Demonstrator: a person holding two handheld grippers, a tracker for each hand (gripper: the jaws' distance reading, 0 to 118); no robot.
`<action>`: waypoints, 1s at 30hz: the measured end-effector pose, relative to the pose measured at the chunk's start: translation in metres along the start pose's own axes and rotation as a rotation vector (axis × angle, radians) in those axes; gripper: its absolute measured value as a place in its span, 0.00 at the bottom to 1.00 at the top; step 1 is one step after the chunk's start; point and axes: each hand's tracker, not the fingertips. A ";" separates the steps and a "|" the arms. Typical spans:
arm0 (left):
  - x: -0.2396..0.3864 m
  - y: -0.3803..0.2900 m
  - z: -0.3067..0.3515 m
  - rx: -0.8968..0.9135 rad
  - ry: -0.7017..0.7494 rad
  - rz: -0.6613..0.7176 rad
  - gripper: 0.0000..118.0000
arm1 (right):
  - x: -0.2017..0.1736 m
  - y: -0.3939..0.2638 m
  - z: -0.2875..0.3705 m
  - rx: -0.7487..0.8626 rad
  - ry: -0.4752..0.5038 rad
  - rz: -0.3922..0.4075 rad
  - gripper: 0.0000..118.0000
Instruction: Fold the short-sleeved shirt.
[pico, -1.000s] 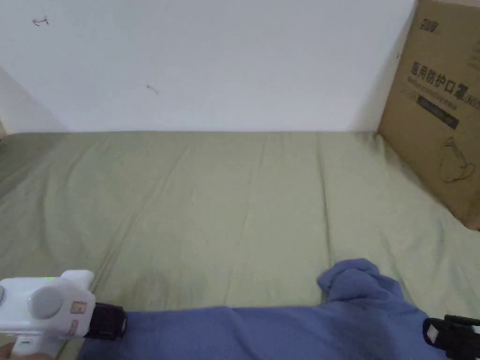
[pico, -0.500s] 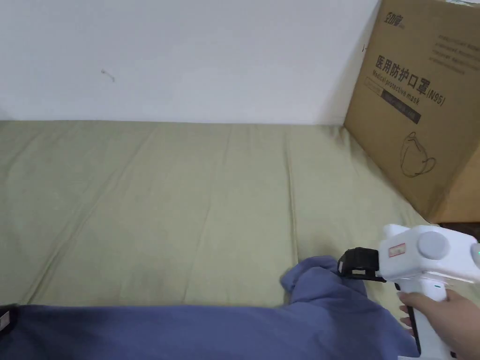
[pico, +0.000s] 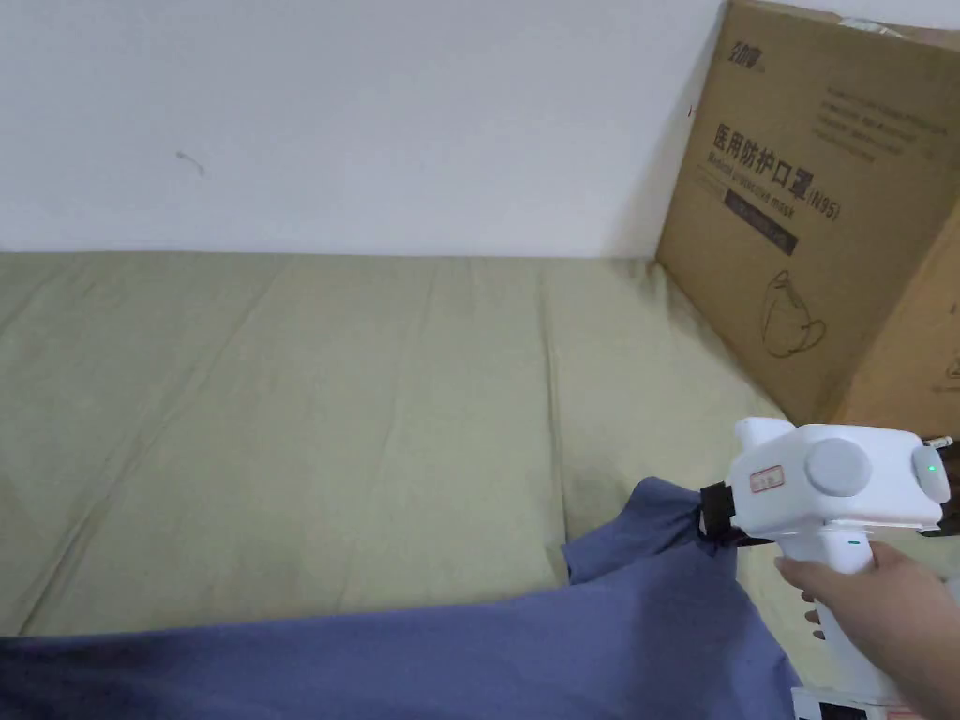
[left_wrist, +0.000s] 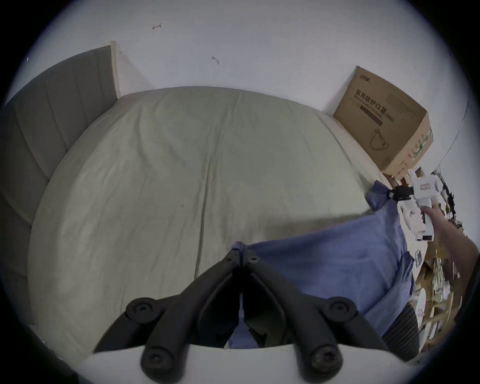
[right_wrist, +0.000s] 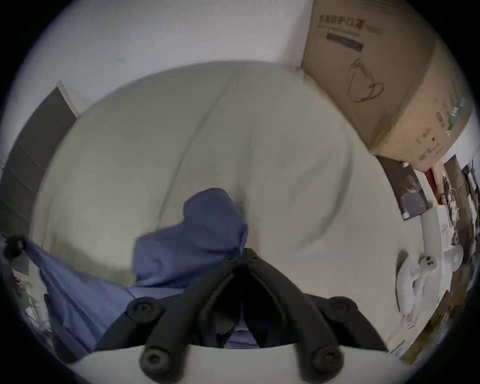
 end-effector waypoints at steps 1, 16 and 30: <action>0.000 0.001 0.004 0.009 -0.002 0.008 0.00 | 0.005 -0.001 0.018 0.037 0.030 -0.040 0.00; -0.013 -0.107 0.088 -0.027 -0.073 0.024 0.00 | 0.051 -0.222 0.198 0.053 0.068 -0.093 0.00; 0.007 -0.199 0.106 -0.124 -0.022 0.055 0.03 | 0.075 -0.290 0.168 -0.003 -0.033 -0.166 0.05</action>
